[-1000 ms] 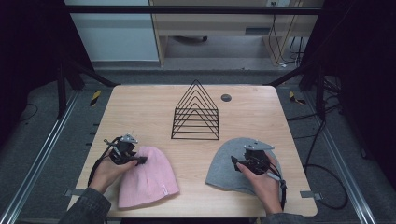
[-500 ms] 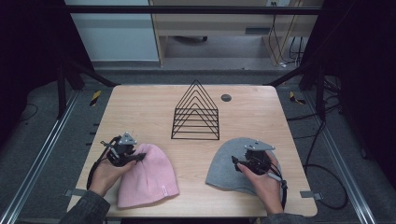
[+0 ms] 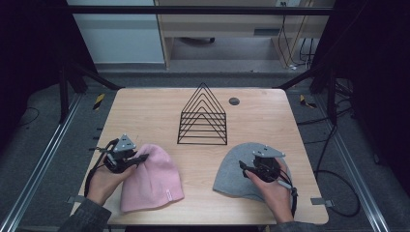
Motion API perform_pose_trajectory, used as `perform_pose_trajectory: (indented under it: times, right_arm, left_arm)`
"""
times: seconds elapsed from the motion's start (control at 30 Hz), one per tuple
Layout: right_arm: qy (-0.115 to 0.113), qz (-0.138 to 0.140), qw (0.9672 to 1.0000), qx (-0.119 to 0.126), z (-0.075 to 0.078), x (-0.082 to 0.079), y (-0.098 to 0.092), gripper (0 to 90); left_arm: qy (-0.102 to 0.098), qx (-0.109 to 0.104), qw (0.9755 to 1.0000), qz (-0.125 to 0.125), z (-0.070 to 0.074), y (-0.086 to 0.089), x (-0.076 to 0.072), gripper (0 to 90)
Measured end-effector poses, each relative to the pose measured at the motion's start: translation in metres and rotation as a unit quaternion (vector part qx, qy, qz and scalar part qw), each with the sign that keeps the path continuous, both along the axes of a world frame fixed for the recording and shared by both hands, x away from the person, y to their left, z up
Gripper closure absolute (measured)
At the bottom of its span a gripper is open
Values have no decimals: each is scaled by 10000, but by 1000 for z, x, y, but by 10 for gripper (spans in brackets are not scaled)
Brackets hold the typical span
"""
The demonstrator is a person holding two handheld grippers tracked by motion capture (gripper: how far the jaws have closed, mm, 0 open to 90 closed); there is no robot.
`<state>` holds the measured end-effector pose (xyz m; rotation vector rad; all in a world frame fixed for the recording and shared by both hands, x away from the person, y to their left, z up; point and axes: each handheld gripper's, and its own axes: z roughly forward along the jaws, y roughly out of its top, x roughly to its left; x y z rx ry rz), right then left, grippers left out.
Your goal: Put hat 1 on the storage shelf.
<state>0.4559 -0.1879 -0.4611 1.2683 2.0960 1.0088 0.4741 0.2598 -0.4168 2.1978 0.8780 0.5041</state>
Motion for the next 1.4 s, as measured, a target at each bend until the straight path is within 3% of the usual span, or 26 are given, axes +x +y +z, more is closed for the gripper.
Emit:
perform_pose_trajectory:
  times: [0.17,0.4,0.57,0.8,0.87,0.97,1.1,1.2,1.4]
  right_arm:
    - [-154,187,9996,-149,11,-6,8,395]
    - [-360,743,9962,-275,30,-13,33,387]
    - [-312,1165,9919,-404,38,-13,59,359]
    - [-157,1612,9863,-324,53,-2,86,340]
    - [-131,1655,9855,-346,54,-1,88,341]
    - [39,1866,9818,-352,60,6,97,338]
    - [49,1990,9784,-560,70,13,106,371]
    - [11,2046,9771,-578,80,16,111,399]
    - [-11,2118,9760,-509,94,21,116,440]
  left_arm:
    - [-217,-82,9996,-137,21,-4,-4,771]
    - [-417,18,9988,-241,48,-9,-5,771]
    - [-519,174,9981,-291,65,-10,0,774]
    - [-700,371,9961,-384,92,-13,7,774]
    - [-735,367,9959,-379,95,-14,8,774]
    - [-774,302,9958,-378,104,-16,12,774]
    - [-874,347,9947,-422,116,-23,16,774]
    - [-954,379,9937,-451,127,-28,19,773]
    - [-942,230,9941,-488,142,-32,24,773]
